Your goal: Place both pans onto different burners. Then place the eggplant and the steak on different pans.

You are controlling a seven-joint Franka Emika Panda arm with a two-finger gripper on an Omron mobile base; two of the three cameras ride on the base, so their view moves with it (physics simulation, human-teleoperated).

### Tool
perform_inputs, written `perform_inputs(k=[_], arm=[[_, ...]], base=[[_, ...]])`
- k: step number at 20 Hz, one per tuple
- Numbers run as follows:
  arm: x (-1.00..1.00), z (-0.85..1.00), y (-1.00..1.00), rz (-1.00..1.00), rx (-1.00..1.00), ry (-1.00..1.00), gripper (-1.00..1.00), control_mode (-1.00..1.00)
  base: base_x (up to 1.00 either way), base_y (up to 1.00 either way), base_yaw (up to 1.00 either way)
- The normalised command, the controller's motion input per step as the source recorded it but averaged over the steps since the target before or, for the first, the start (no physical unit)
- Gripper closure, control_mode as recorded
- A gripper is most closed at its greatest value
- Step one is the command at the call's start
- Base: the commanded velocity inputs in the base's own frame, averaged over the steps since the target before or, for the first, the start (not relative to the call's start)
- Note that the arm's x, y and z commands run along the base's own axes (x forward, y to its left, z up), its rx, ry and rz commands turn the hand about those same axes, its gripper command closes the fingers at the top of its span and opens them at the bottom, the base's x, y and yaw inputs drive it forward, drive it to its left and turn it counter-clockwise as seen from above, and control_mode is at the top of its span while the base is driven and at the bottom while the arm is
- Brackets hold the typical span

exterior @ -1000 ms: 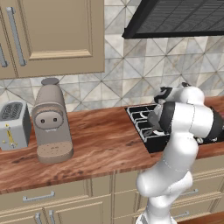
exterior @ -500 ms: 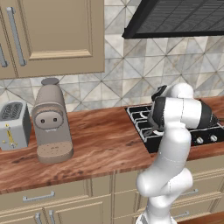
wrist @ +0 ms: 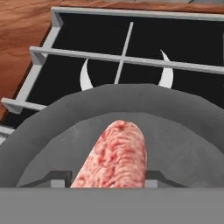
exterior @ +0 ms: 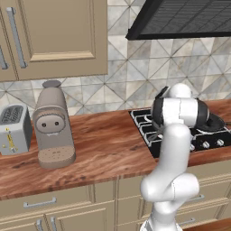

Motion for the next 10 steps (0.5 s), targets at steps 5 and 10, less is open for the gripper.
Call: perform_inputs(k=[5,10], arm=[[0.24,-0.36,-0.01,0.08,0.00,0.03,-1.00,-1.00],[0.01,-0.05,0.00,0.07,0.00,0.00,-1.00,-1.00]], base=[[0.00,0.00,0.00],[0.00,0.00,0.00]])
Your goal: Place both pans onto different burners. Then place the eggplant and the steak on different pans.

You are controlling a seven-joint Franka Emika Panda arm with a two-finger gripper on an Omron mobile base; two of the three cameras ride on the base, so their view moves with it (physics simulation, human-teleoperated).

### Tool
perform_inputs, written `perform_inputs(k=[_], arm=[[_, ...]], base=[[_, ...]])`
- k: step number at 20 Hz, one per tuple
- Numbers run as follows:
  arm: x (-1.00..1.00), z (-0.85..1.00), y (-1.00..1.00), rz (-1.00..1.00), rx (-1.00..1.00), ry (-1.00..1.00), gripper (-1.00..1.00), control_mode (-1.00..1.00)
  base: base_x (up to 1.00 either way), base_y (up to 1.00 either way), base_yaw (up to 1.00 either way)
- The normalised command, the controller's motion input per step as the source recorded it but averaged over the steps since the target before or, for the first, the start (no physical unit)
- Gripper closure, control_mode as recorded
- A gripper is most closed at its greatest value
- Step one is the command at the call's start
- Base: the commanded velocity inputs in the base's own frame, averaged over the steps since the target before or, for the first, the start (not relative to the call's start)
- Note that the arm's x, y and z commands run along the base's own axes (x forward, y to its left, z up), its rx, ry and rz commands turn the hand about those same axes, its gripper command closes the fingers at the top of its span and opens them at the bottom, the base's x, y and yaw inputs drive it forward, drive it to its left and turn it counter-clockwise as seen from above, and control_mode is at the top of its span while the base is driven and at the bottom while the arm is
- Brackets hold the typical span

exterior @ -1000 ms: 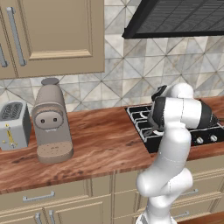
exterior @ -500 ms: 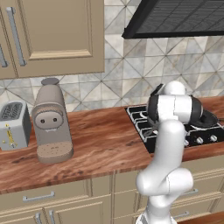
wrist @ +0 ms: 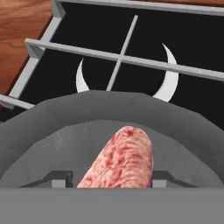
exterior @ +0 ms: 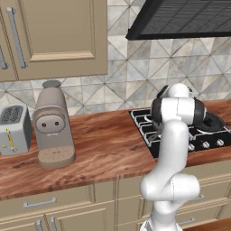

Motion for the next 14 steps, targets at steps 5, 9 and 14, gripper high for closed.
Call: perform_inputs(k=[5,9,14], arm=[[0.00,0.31,0.00,0.07,0.00,0.00,-1.00,-1.00],[-0.14,0.46,0.04,0.08,0.00,-0.01,-1.00,-1.00],[-0.56,0.43,0.22,0.10,-0.01,-0.13,-1.00,-1.00]], base=[[0.00,0.00,0.00],[0.00,0.00,0.00],[0.00,0.00,0.00]])
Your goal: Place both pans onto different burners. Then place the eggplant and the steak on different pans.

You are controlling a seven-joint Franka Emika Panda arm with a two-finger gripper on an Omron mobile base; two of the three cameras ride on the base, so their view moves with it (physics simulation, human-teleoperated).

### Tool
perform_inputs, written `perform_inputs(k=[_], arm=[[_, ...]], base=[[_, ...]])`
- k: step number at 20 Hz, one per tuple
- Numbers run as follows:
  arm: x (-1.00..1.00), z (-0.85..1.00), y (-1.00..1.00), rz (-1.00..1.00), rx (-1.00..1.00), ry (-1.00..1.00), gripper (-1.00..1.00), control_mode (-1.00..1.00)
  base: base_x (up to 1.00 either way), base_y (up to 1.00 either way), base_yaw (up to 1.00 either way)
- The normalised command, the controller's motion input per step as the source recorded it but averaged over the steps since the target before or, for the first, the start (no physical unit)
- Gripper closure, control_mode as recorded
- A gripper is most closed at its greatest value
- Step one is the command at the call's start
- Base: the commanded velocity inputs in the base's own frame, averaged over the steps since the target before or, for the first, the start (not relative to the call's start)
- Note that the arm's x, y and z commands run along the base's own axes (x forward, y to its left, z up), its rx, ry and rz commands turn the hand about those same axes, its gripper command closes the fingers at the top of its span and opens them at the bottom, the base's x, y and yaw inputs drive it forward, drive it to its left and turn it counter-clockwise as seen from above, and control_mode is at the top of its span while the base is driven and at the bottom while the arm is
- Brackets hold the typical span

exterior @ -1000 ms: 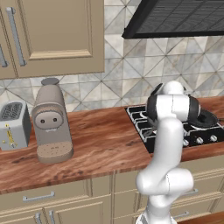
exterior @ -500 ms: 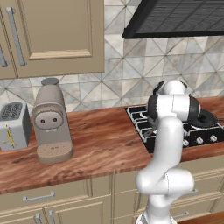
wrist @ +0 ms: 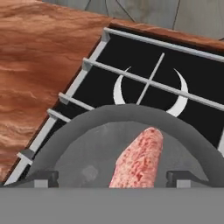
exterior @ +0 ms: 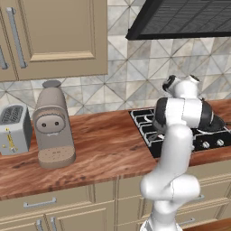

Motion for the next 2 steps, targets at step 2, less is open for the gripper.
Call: perform_inputs(k=[2], arm=[[-0.82,0.20,0.52,0.10,-0.10,-0.38,-1.00,-1.00]], base=[[0.00,0.00,0.00]])
